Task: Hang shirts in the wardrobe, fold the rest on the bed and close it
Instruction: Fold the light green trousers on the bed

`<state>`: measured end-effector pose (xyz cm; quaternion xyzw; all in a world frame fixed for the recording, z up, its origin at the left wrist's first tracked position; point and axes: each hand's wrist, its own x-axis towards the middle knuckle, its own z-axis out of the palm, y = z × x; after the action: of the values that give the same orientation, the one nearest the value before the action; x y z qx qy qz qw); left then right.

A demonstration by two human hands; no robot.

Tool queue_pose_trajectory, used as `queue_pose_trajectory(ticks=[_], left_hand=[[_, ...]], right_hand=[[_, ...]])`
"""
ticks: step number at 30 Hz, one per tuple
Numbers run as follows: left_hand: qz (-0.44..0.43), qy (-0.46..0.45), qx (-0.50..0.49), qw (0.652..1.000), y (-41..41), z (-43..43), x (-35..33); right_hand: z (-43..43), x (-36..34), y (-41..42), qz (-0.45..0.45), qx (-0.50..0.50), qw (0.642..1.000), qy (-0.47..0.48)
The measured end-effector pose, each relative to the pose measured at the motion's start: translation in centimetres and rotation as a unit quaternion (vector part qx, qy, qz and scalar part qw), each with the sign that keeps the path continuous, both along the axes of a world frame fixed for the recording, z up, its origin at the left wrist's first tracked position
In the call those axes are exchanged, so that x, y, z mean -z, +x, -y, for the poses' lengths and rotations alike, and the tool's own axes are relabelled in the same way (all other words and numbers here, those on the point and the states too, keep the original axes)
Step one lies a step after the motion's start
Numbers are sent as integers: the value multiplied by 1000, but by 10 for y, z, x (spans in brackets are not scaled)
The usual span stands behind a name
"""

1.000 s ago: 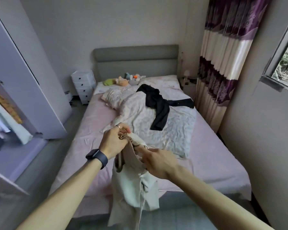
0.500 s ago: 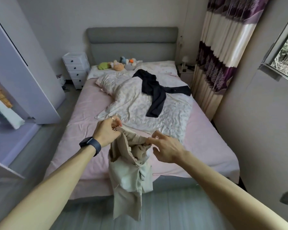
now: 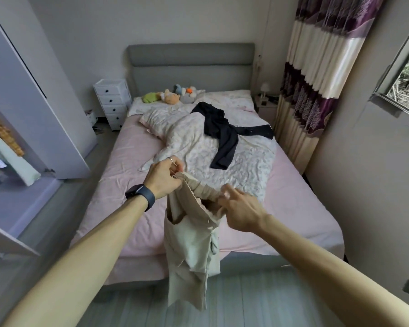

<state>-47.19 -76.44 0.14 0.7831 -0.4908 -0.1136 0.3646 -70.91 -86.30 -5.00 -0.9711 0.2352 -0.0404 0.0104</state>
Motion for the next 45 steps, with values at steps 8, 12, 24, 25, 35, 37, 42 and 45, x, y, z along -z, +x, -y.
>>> queue_pose_trajectory(ticks=[8, 12, 24, 25, 35, 37, 42, 45], left_hand=[[-72, -22, -36, 997, 13, 3, -29], [-124, -64, -28, 990, 16, 9, -54], [-244, -320, 3, 915, 5, 23, -170], [-237, -334, 8, 912, 0, 20, -175], [-312, -266, 52, 910, -22, -8, -146], [-309, -244, 49, 918, -24, -5, -128], [-266, -185, 38, 945, -20, -6, -94], [-249, -176, 17, 952, -17, -6, -83]], right_hand=[[33, -39, 1, 97, 17, 954, 283], [30, -47, 13, 318, 97, 846, 417], [68, -200, 37, 473, 115, 816, 311], [67, -206, 35, 464, 104, 820, 320], [82, -195, 7, 146, -10, 731, 666], [83, -174, 8, 73, 14, 727, 682], [84, -142, 5, 74, 48, 781, 619], [83, -130, 13, 230, 38, 853, 468]])
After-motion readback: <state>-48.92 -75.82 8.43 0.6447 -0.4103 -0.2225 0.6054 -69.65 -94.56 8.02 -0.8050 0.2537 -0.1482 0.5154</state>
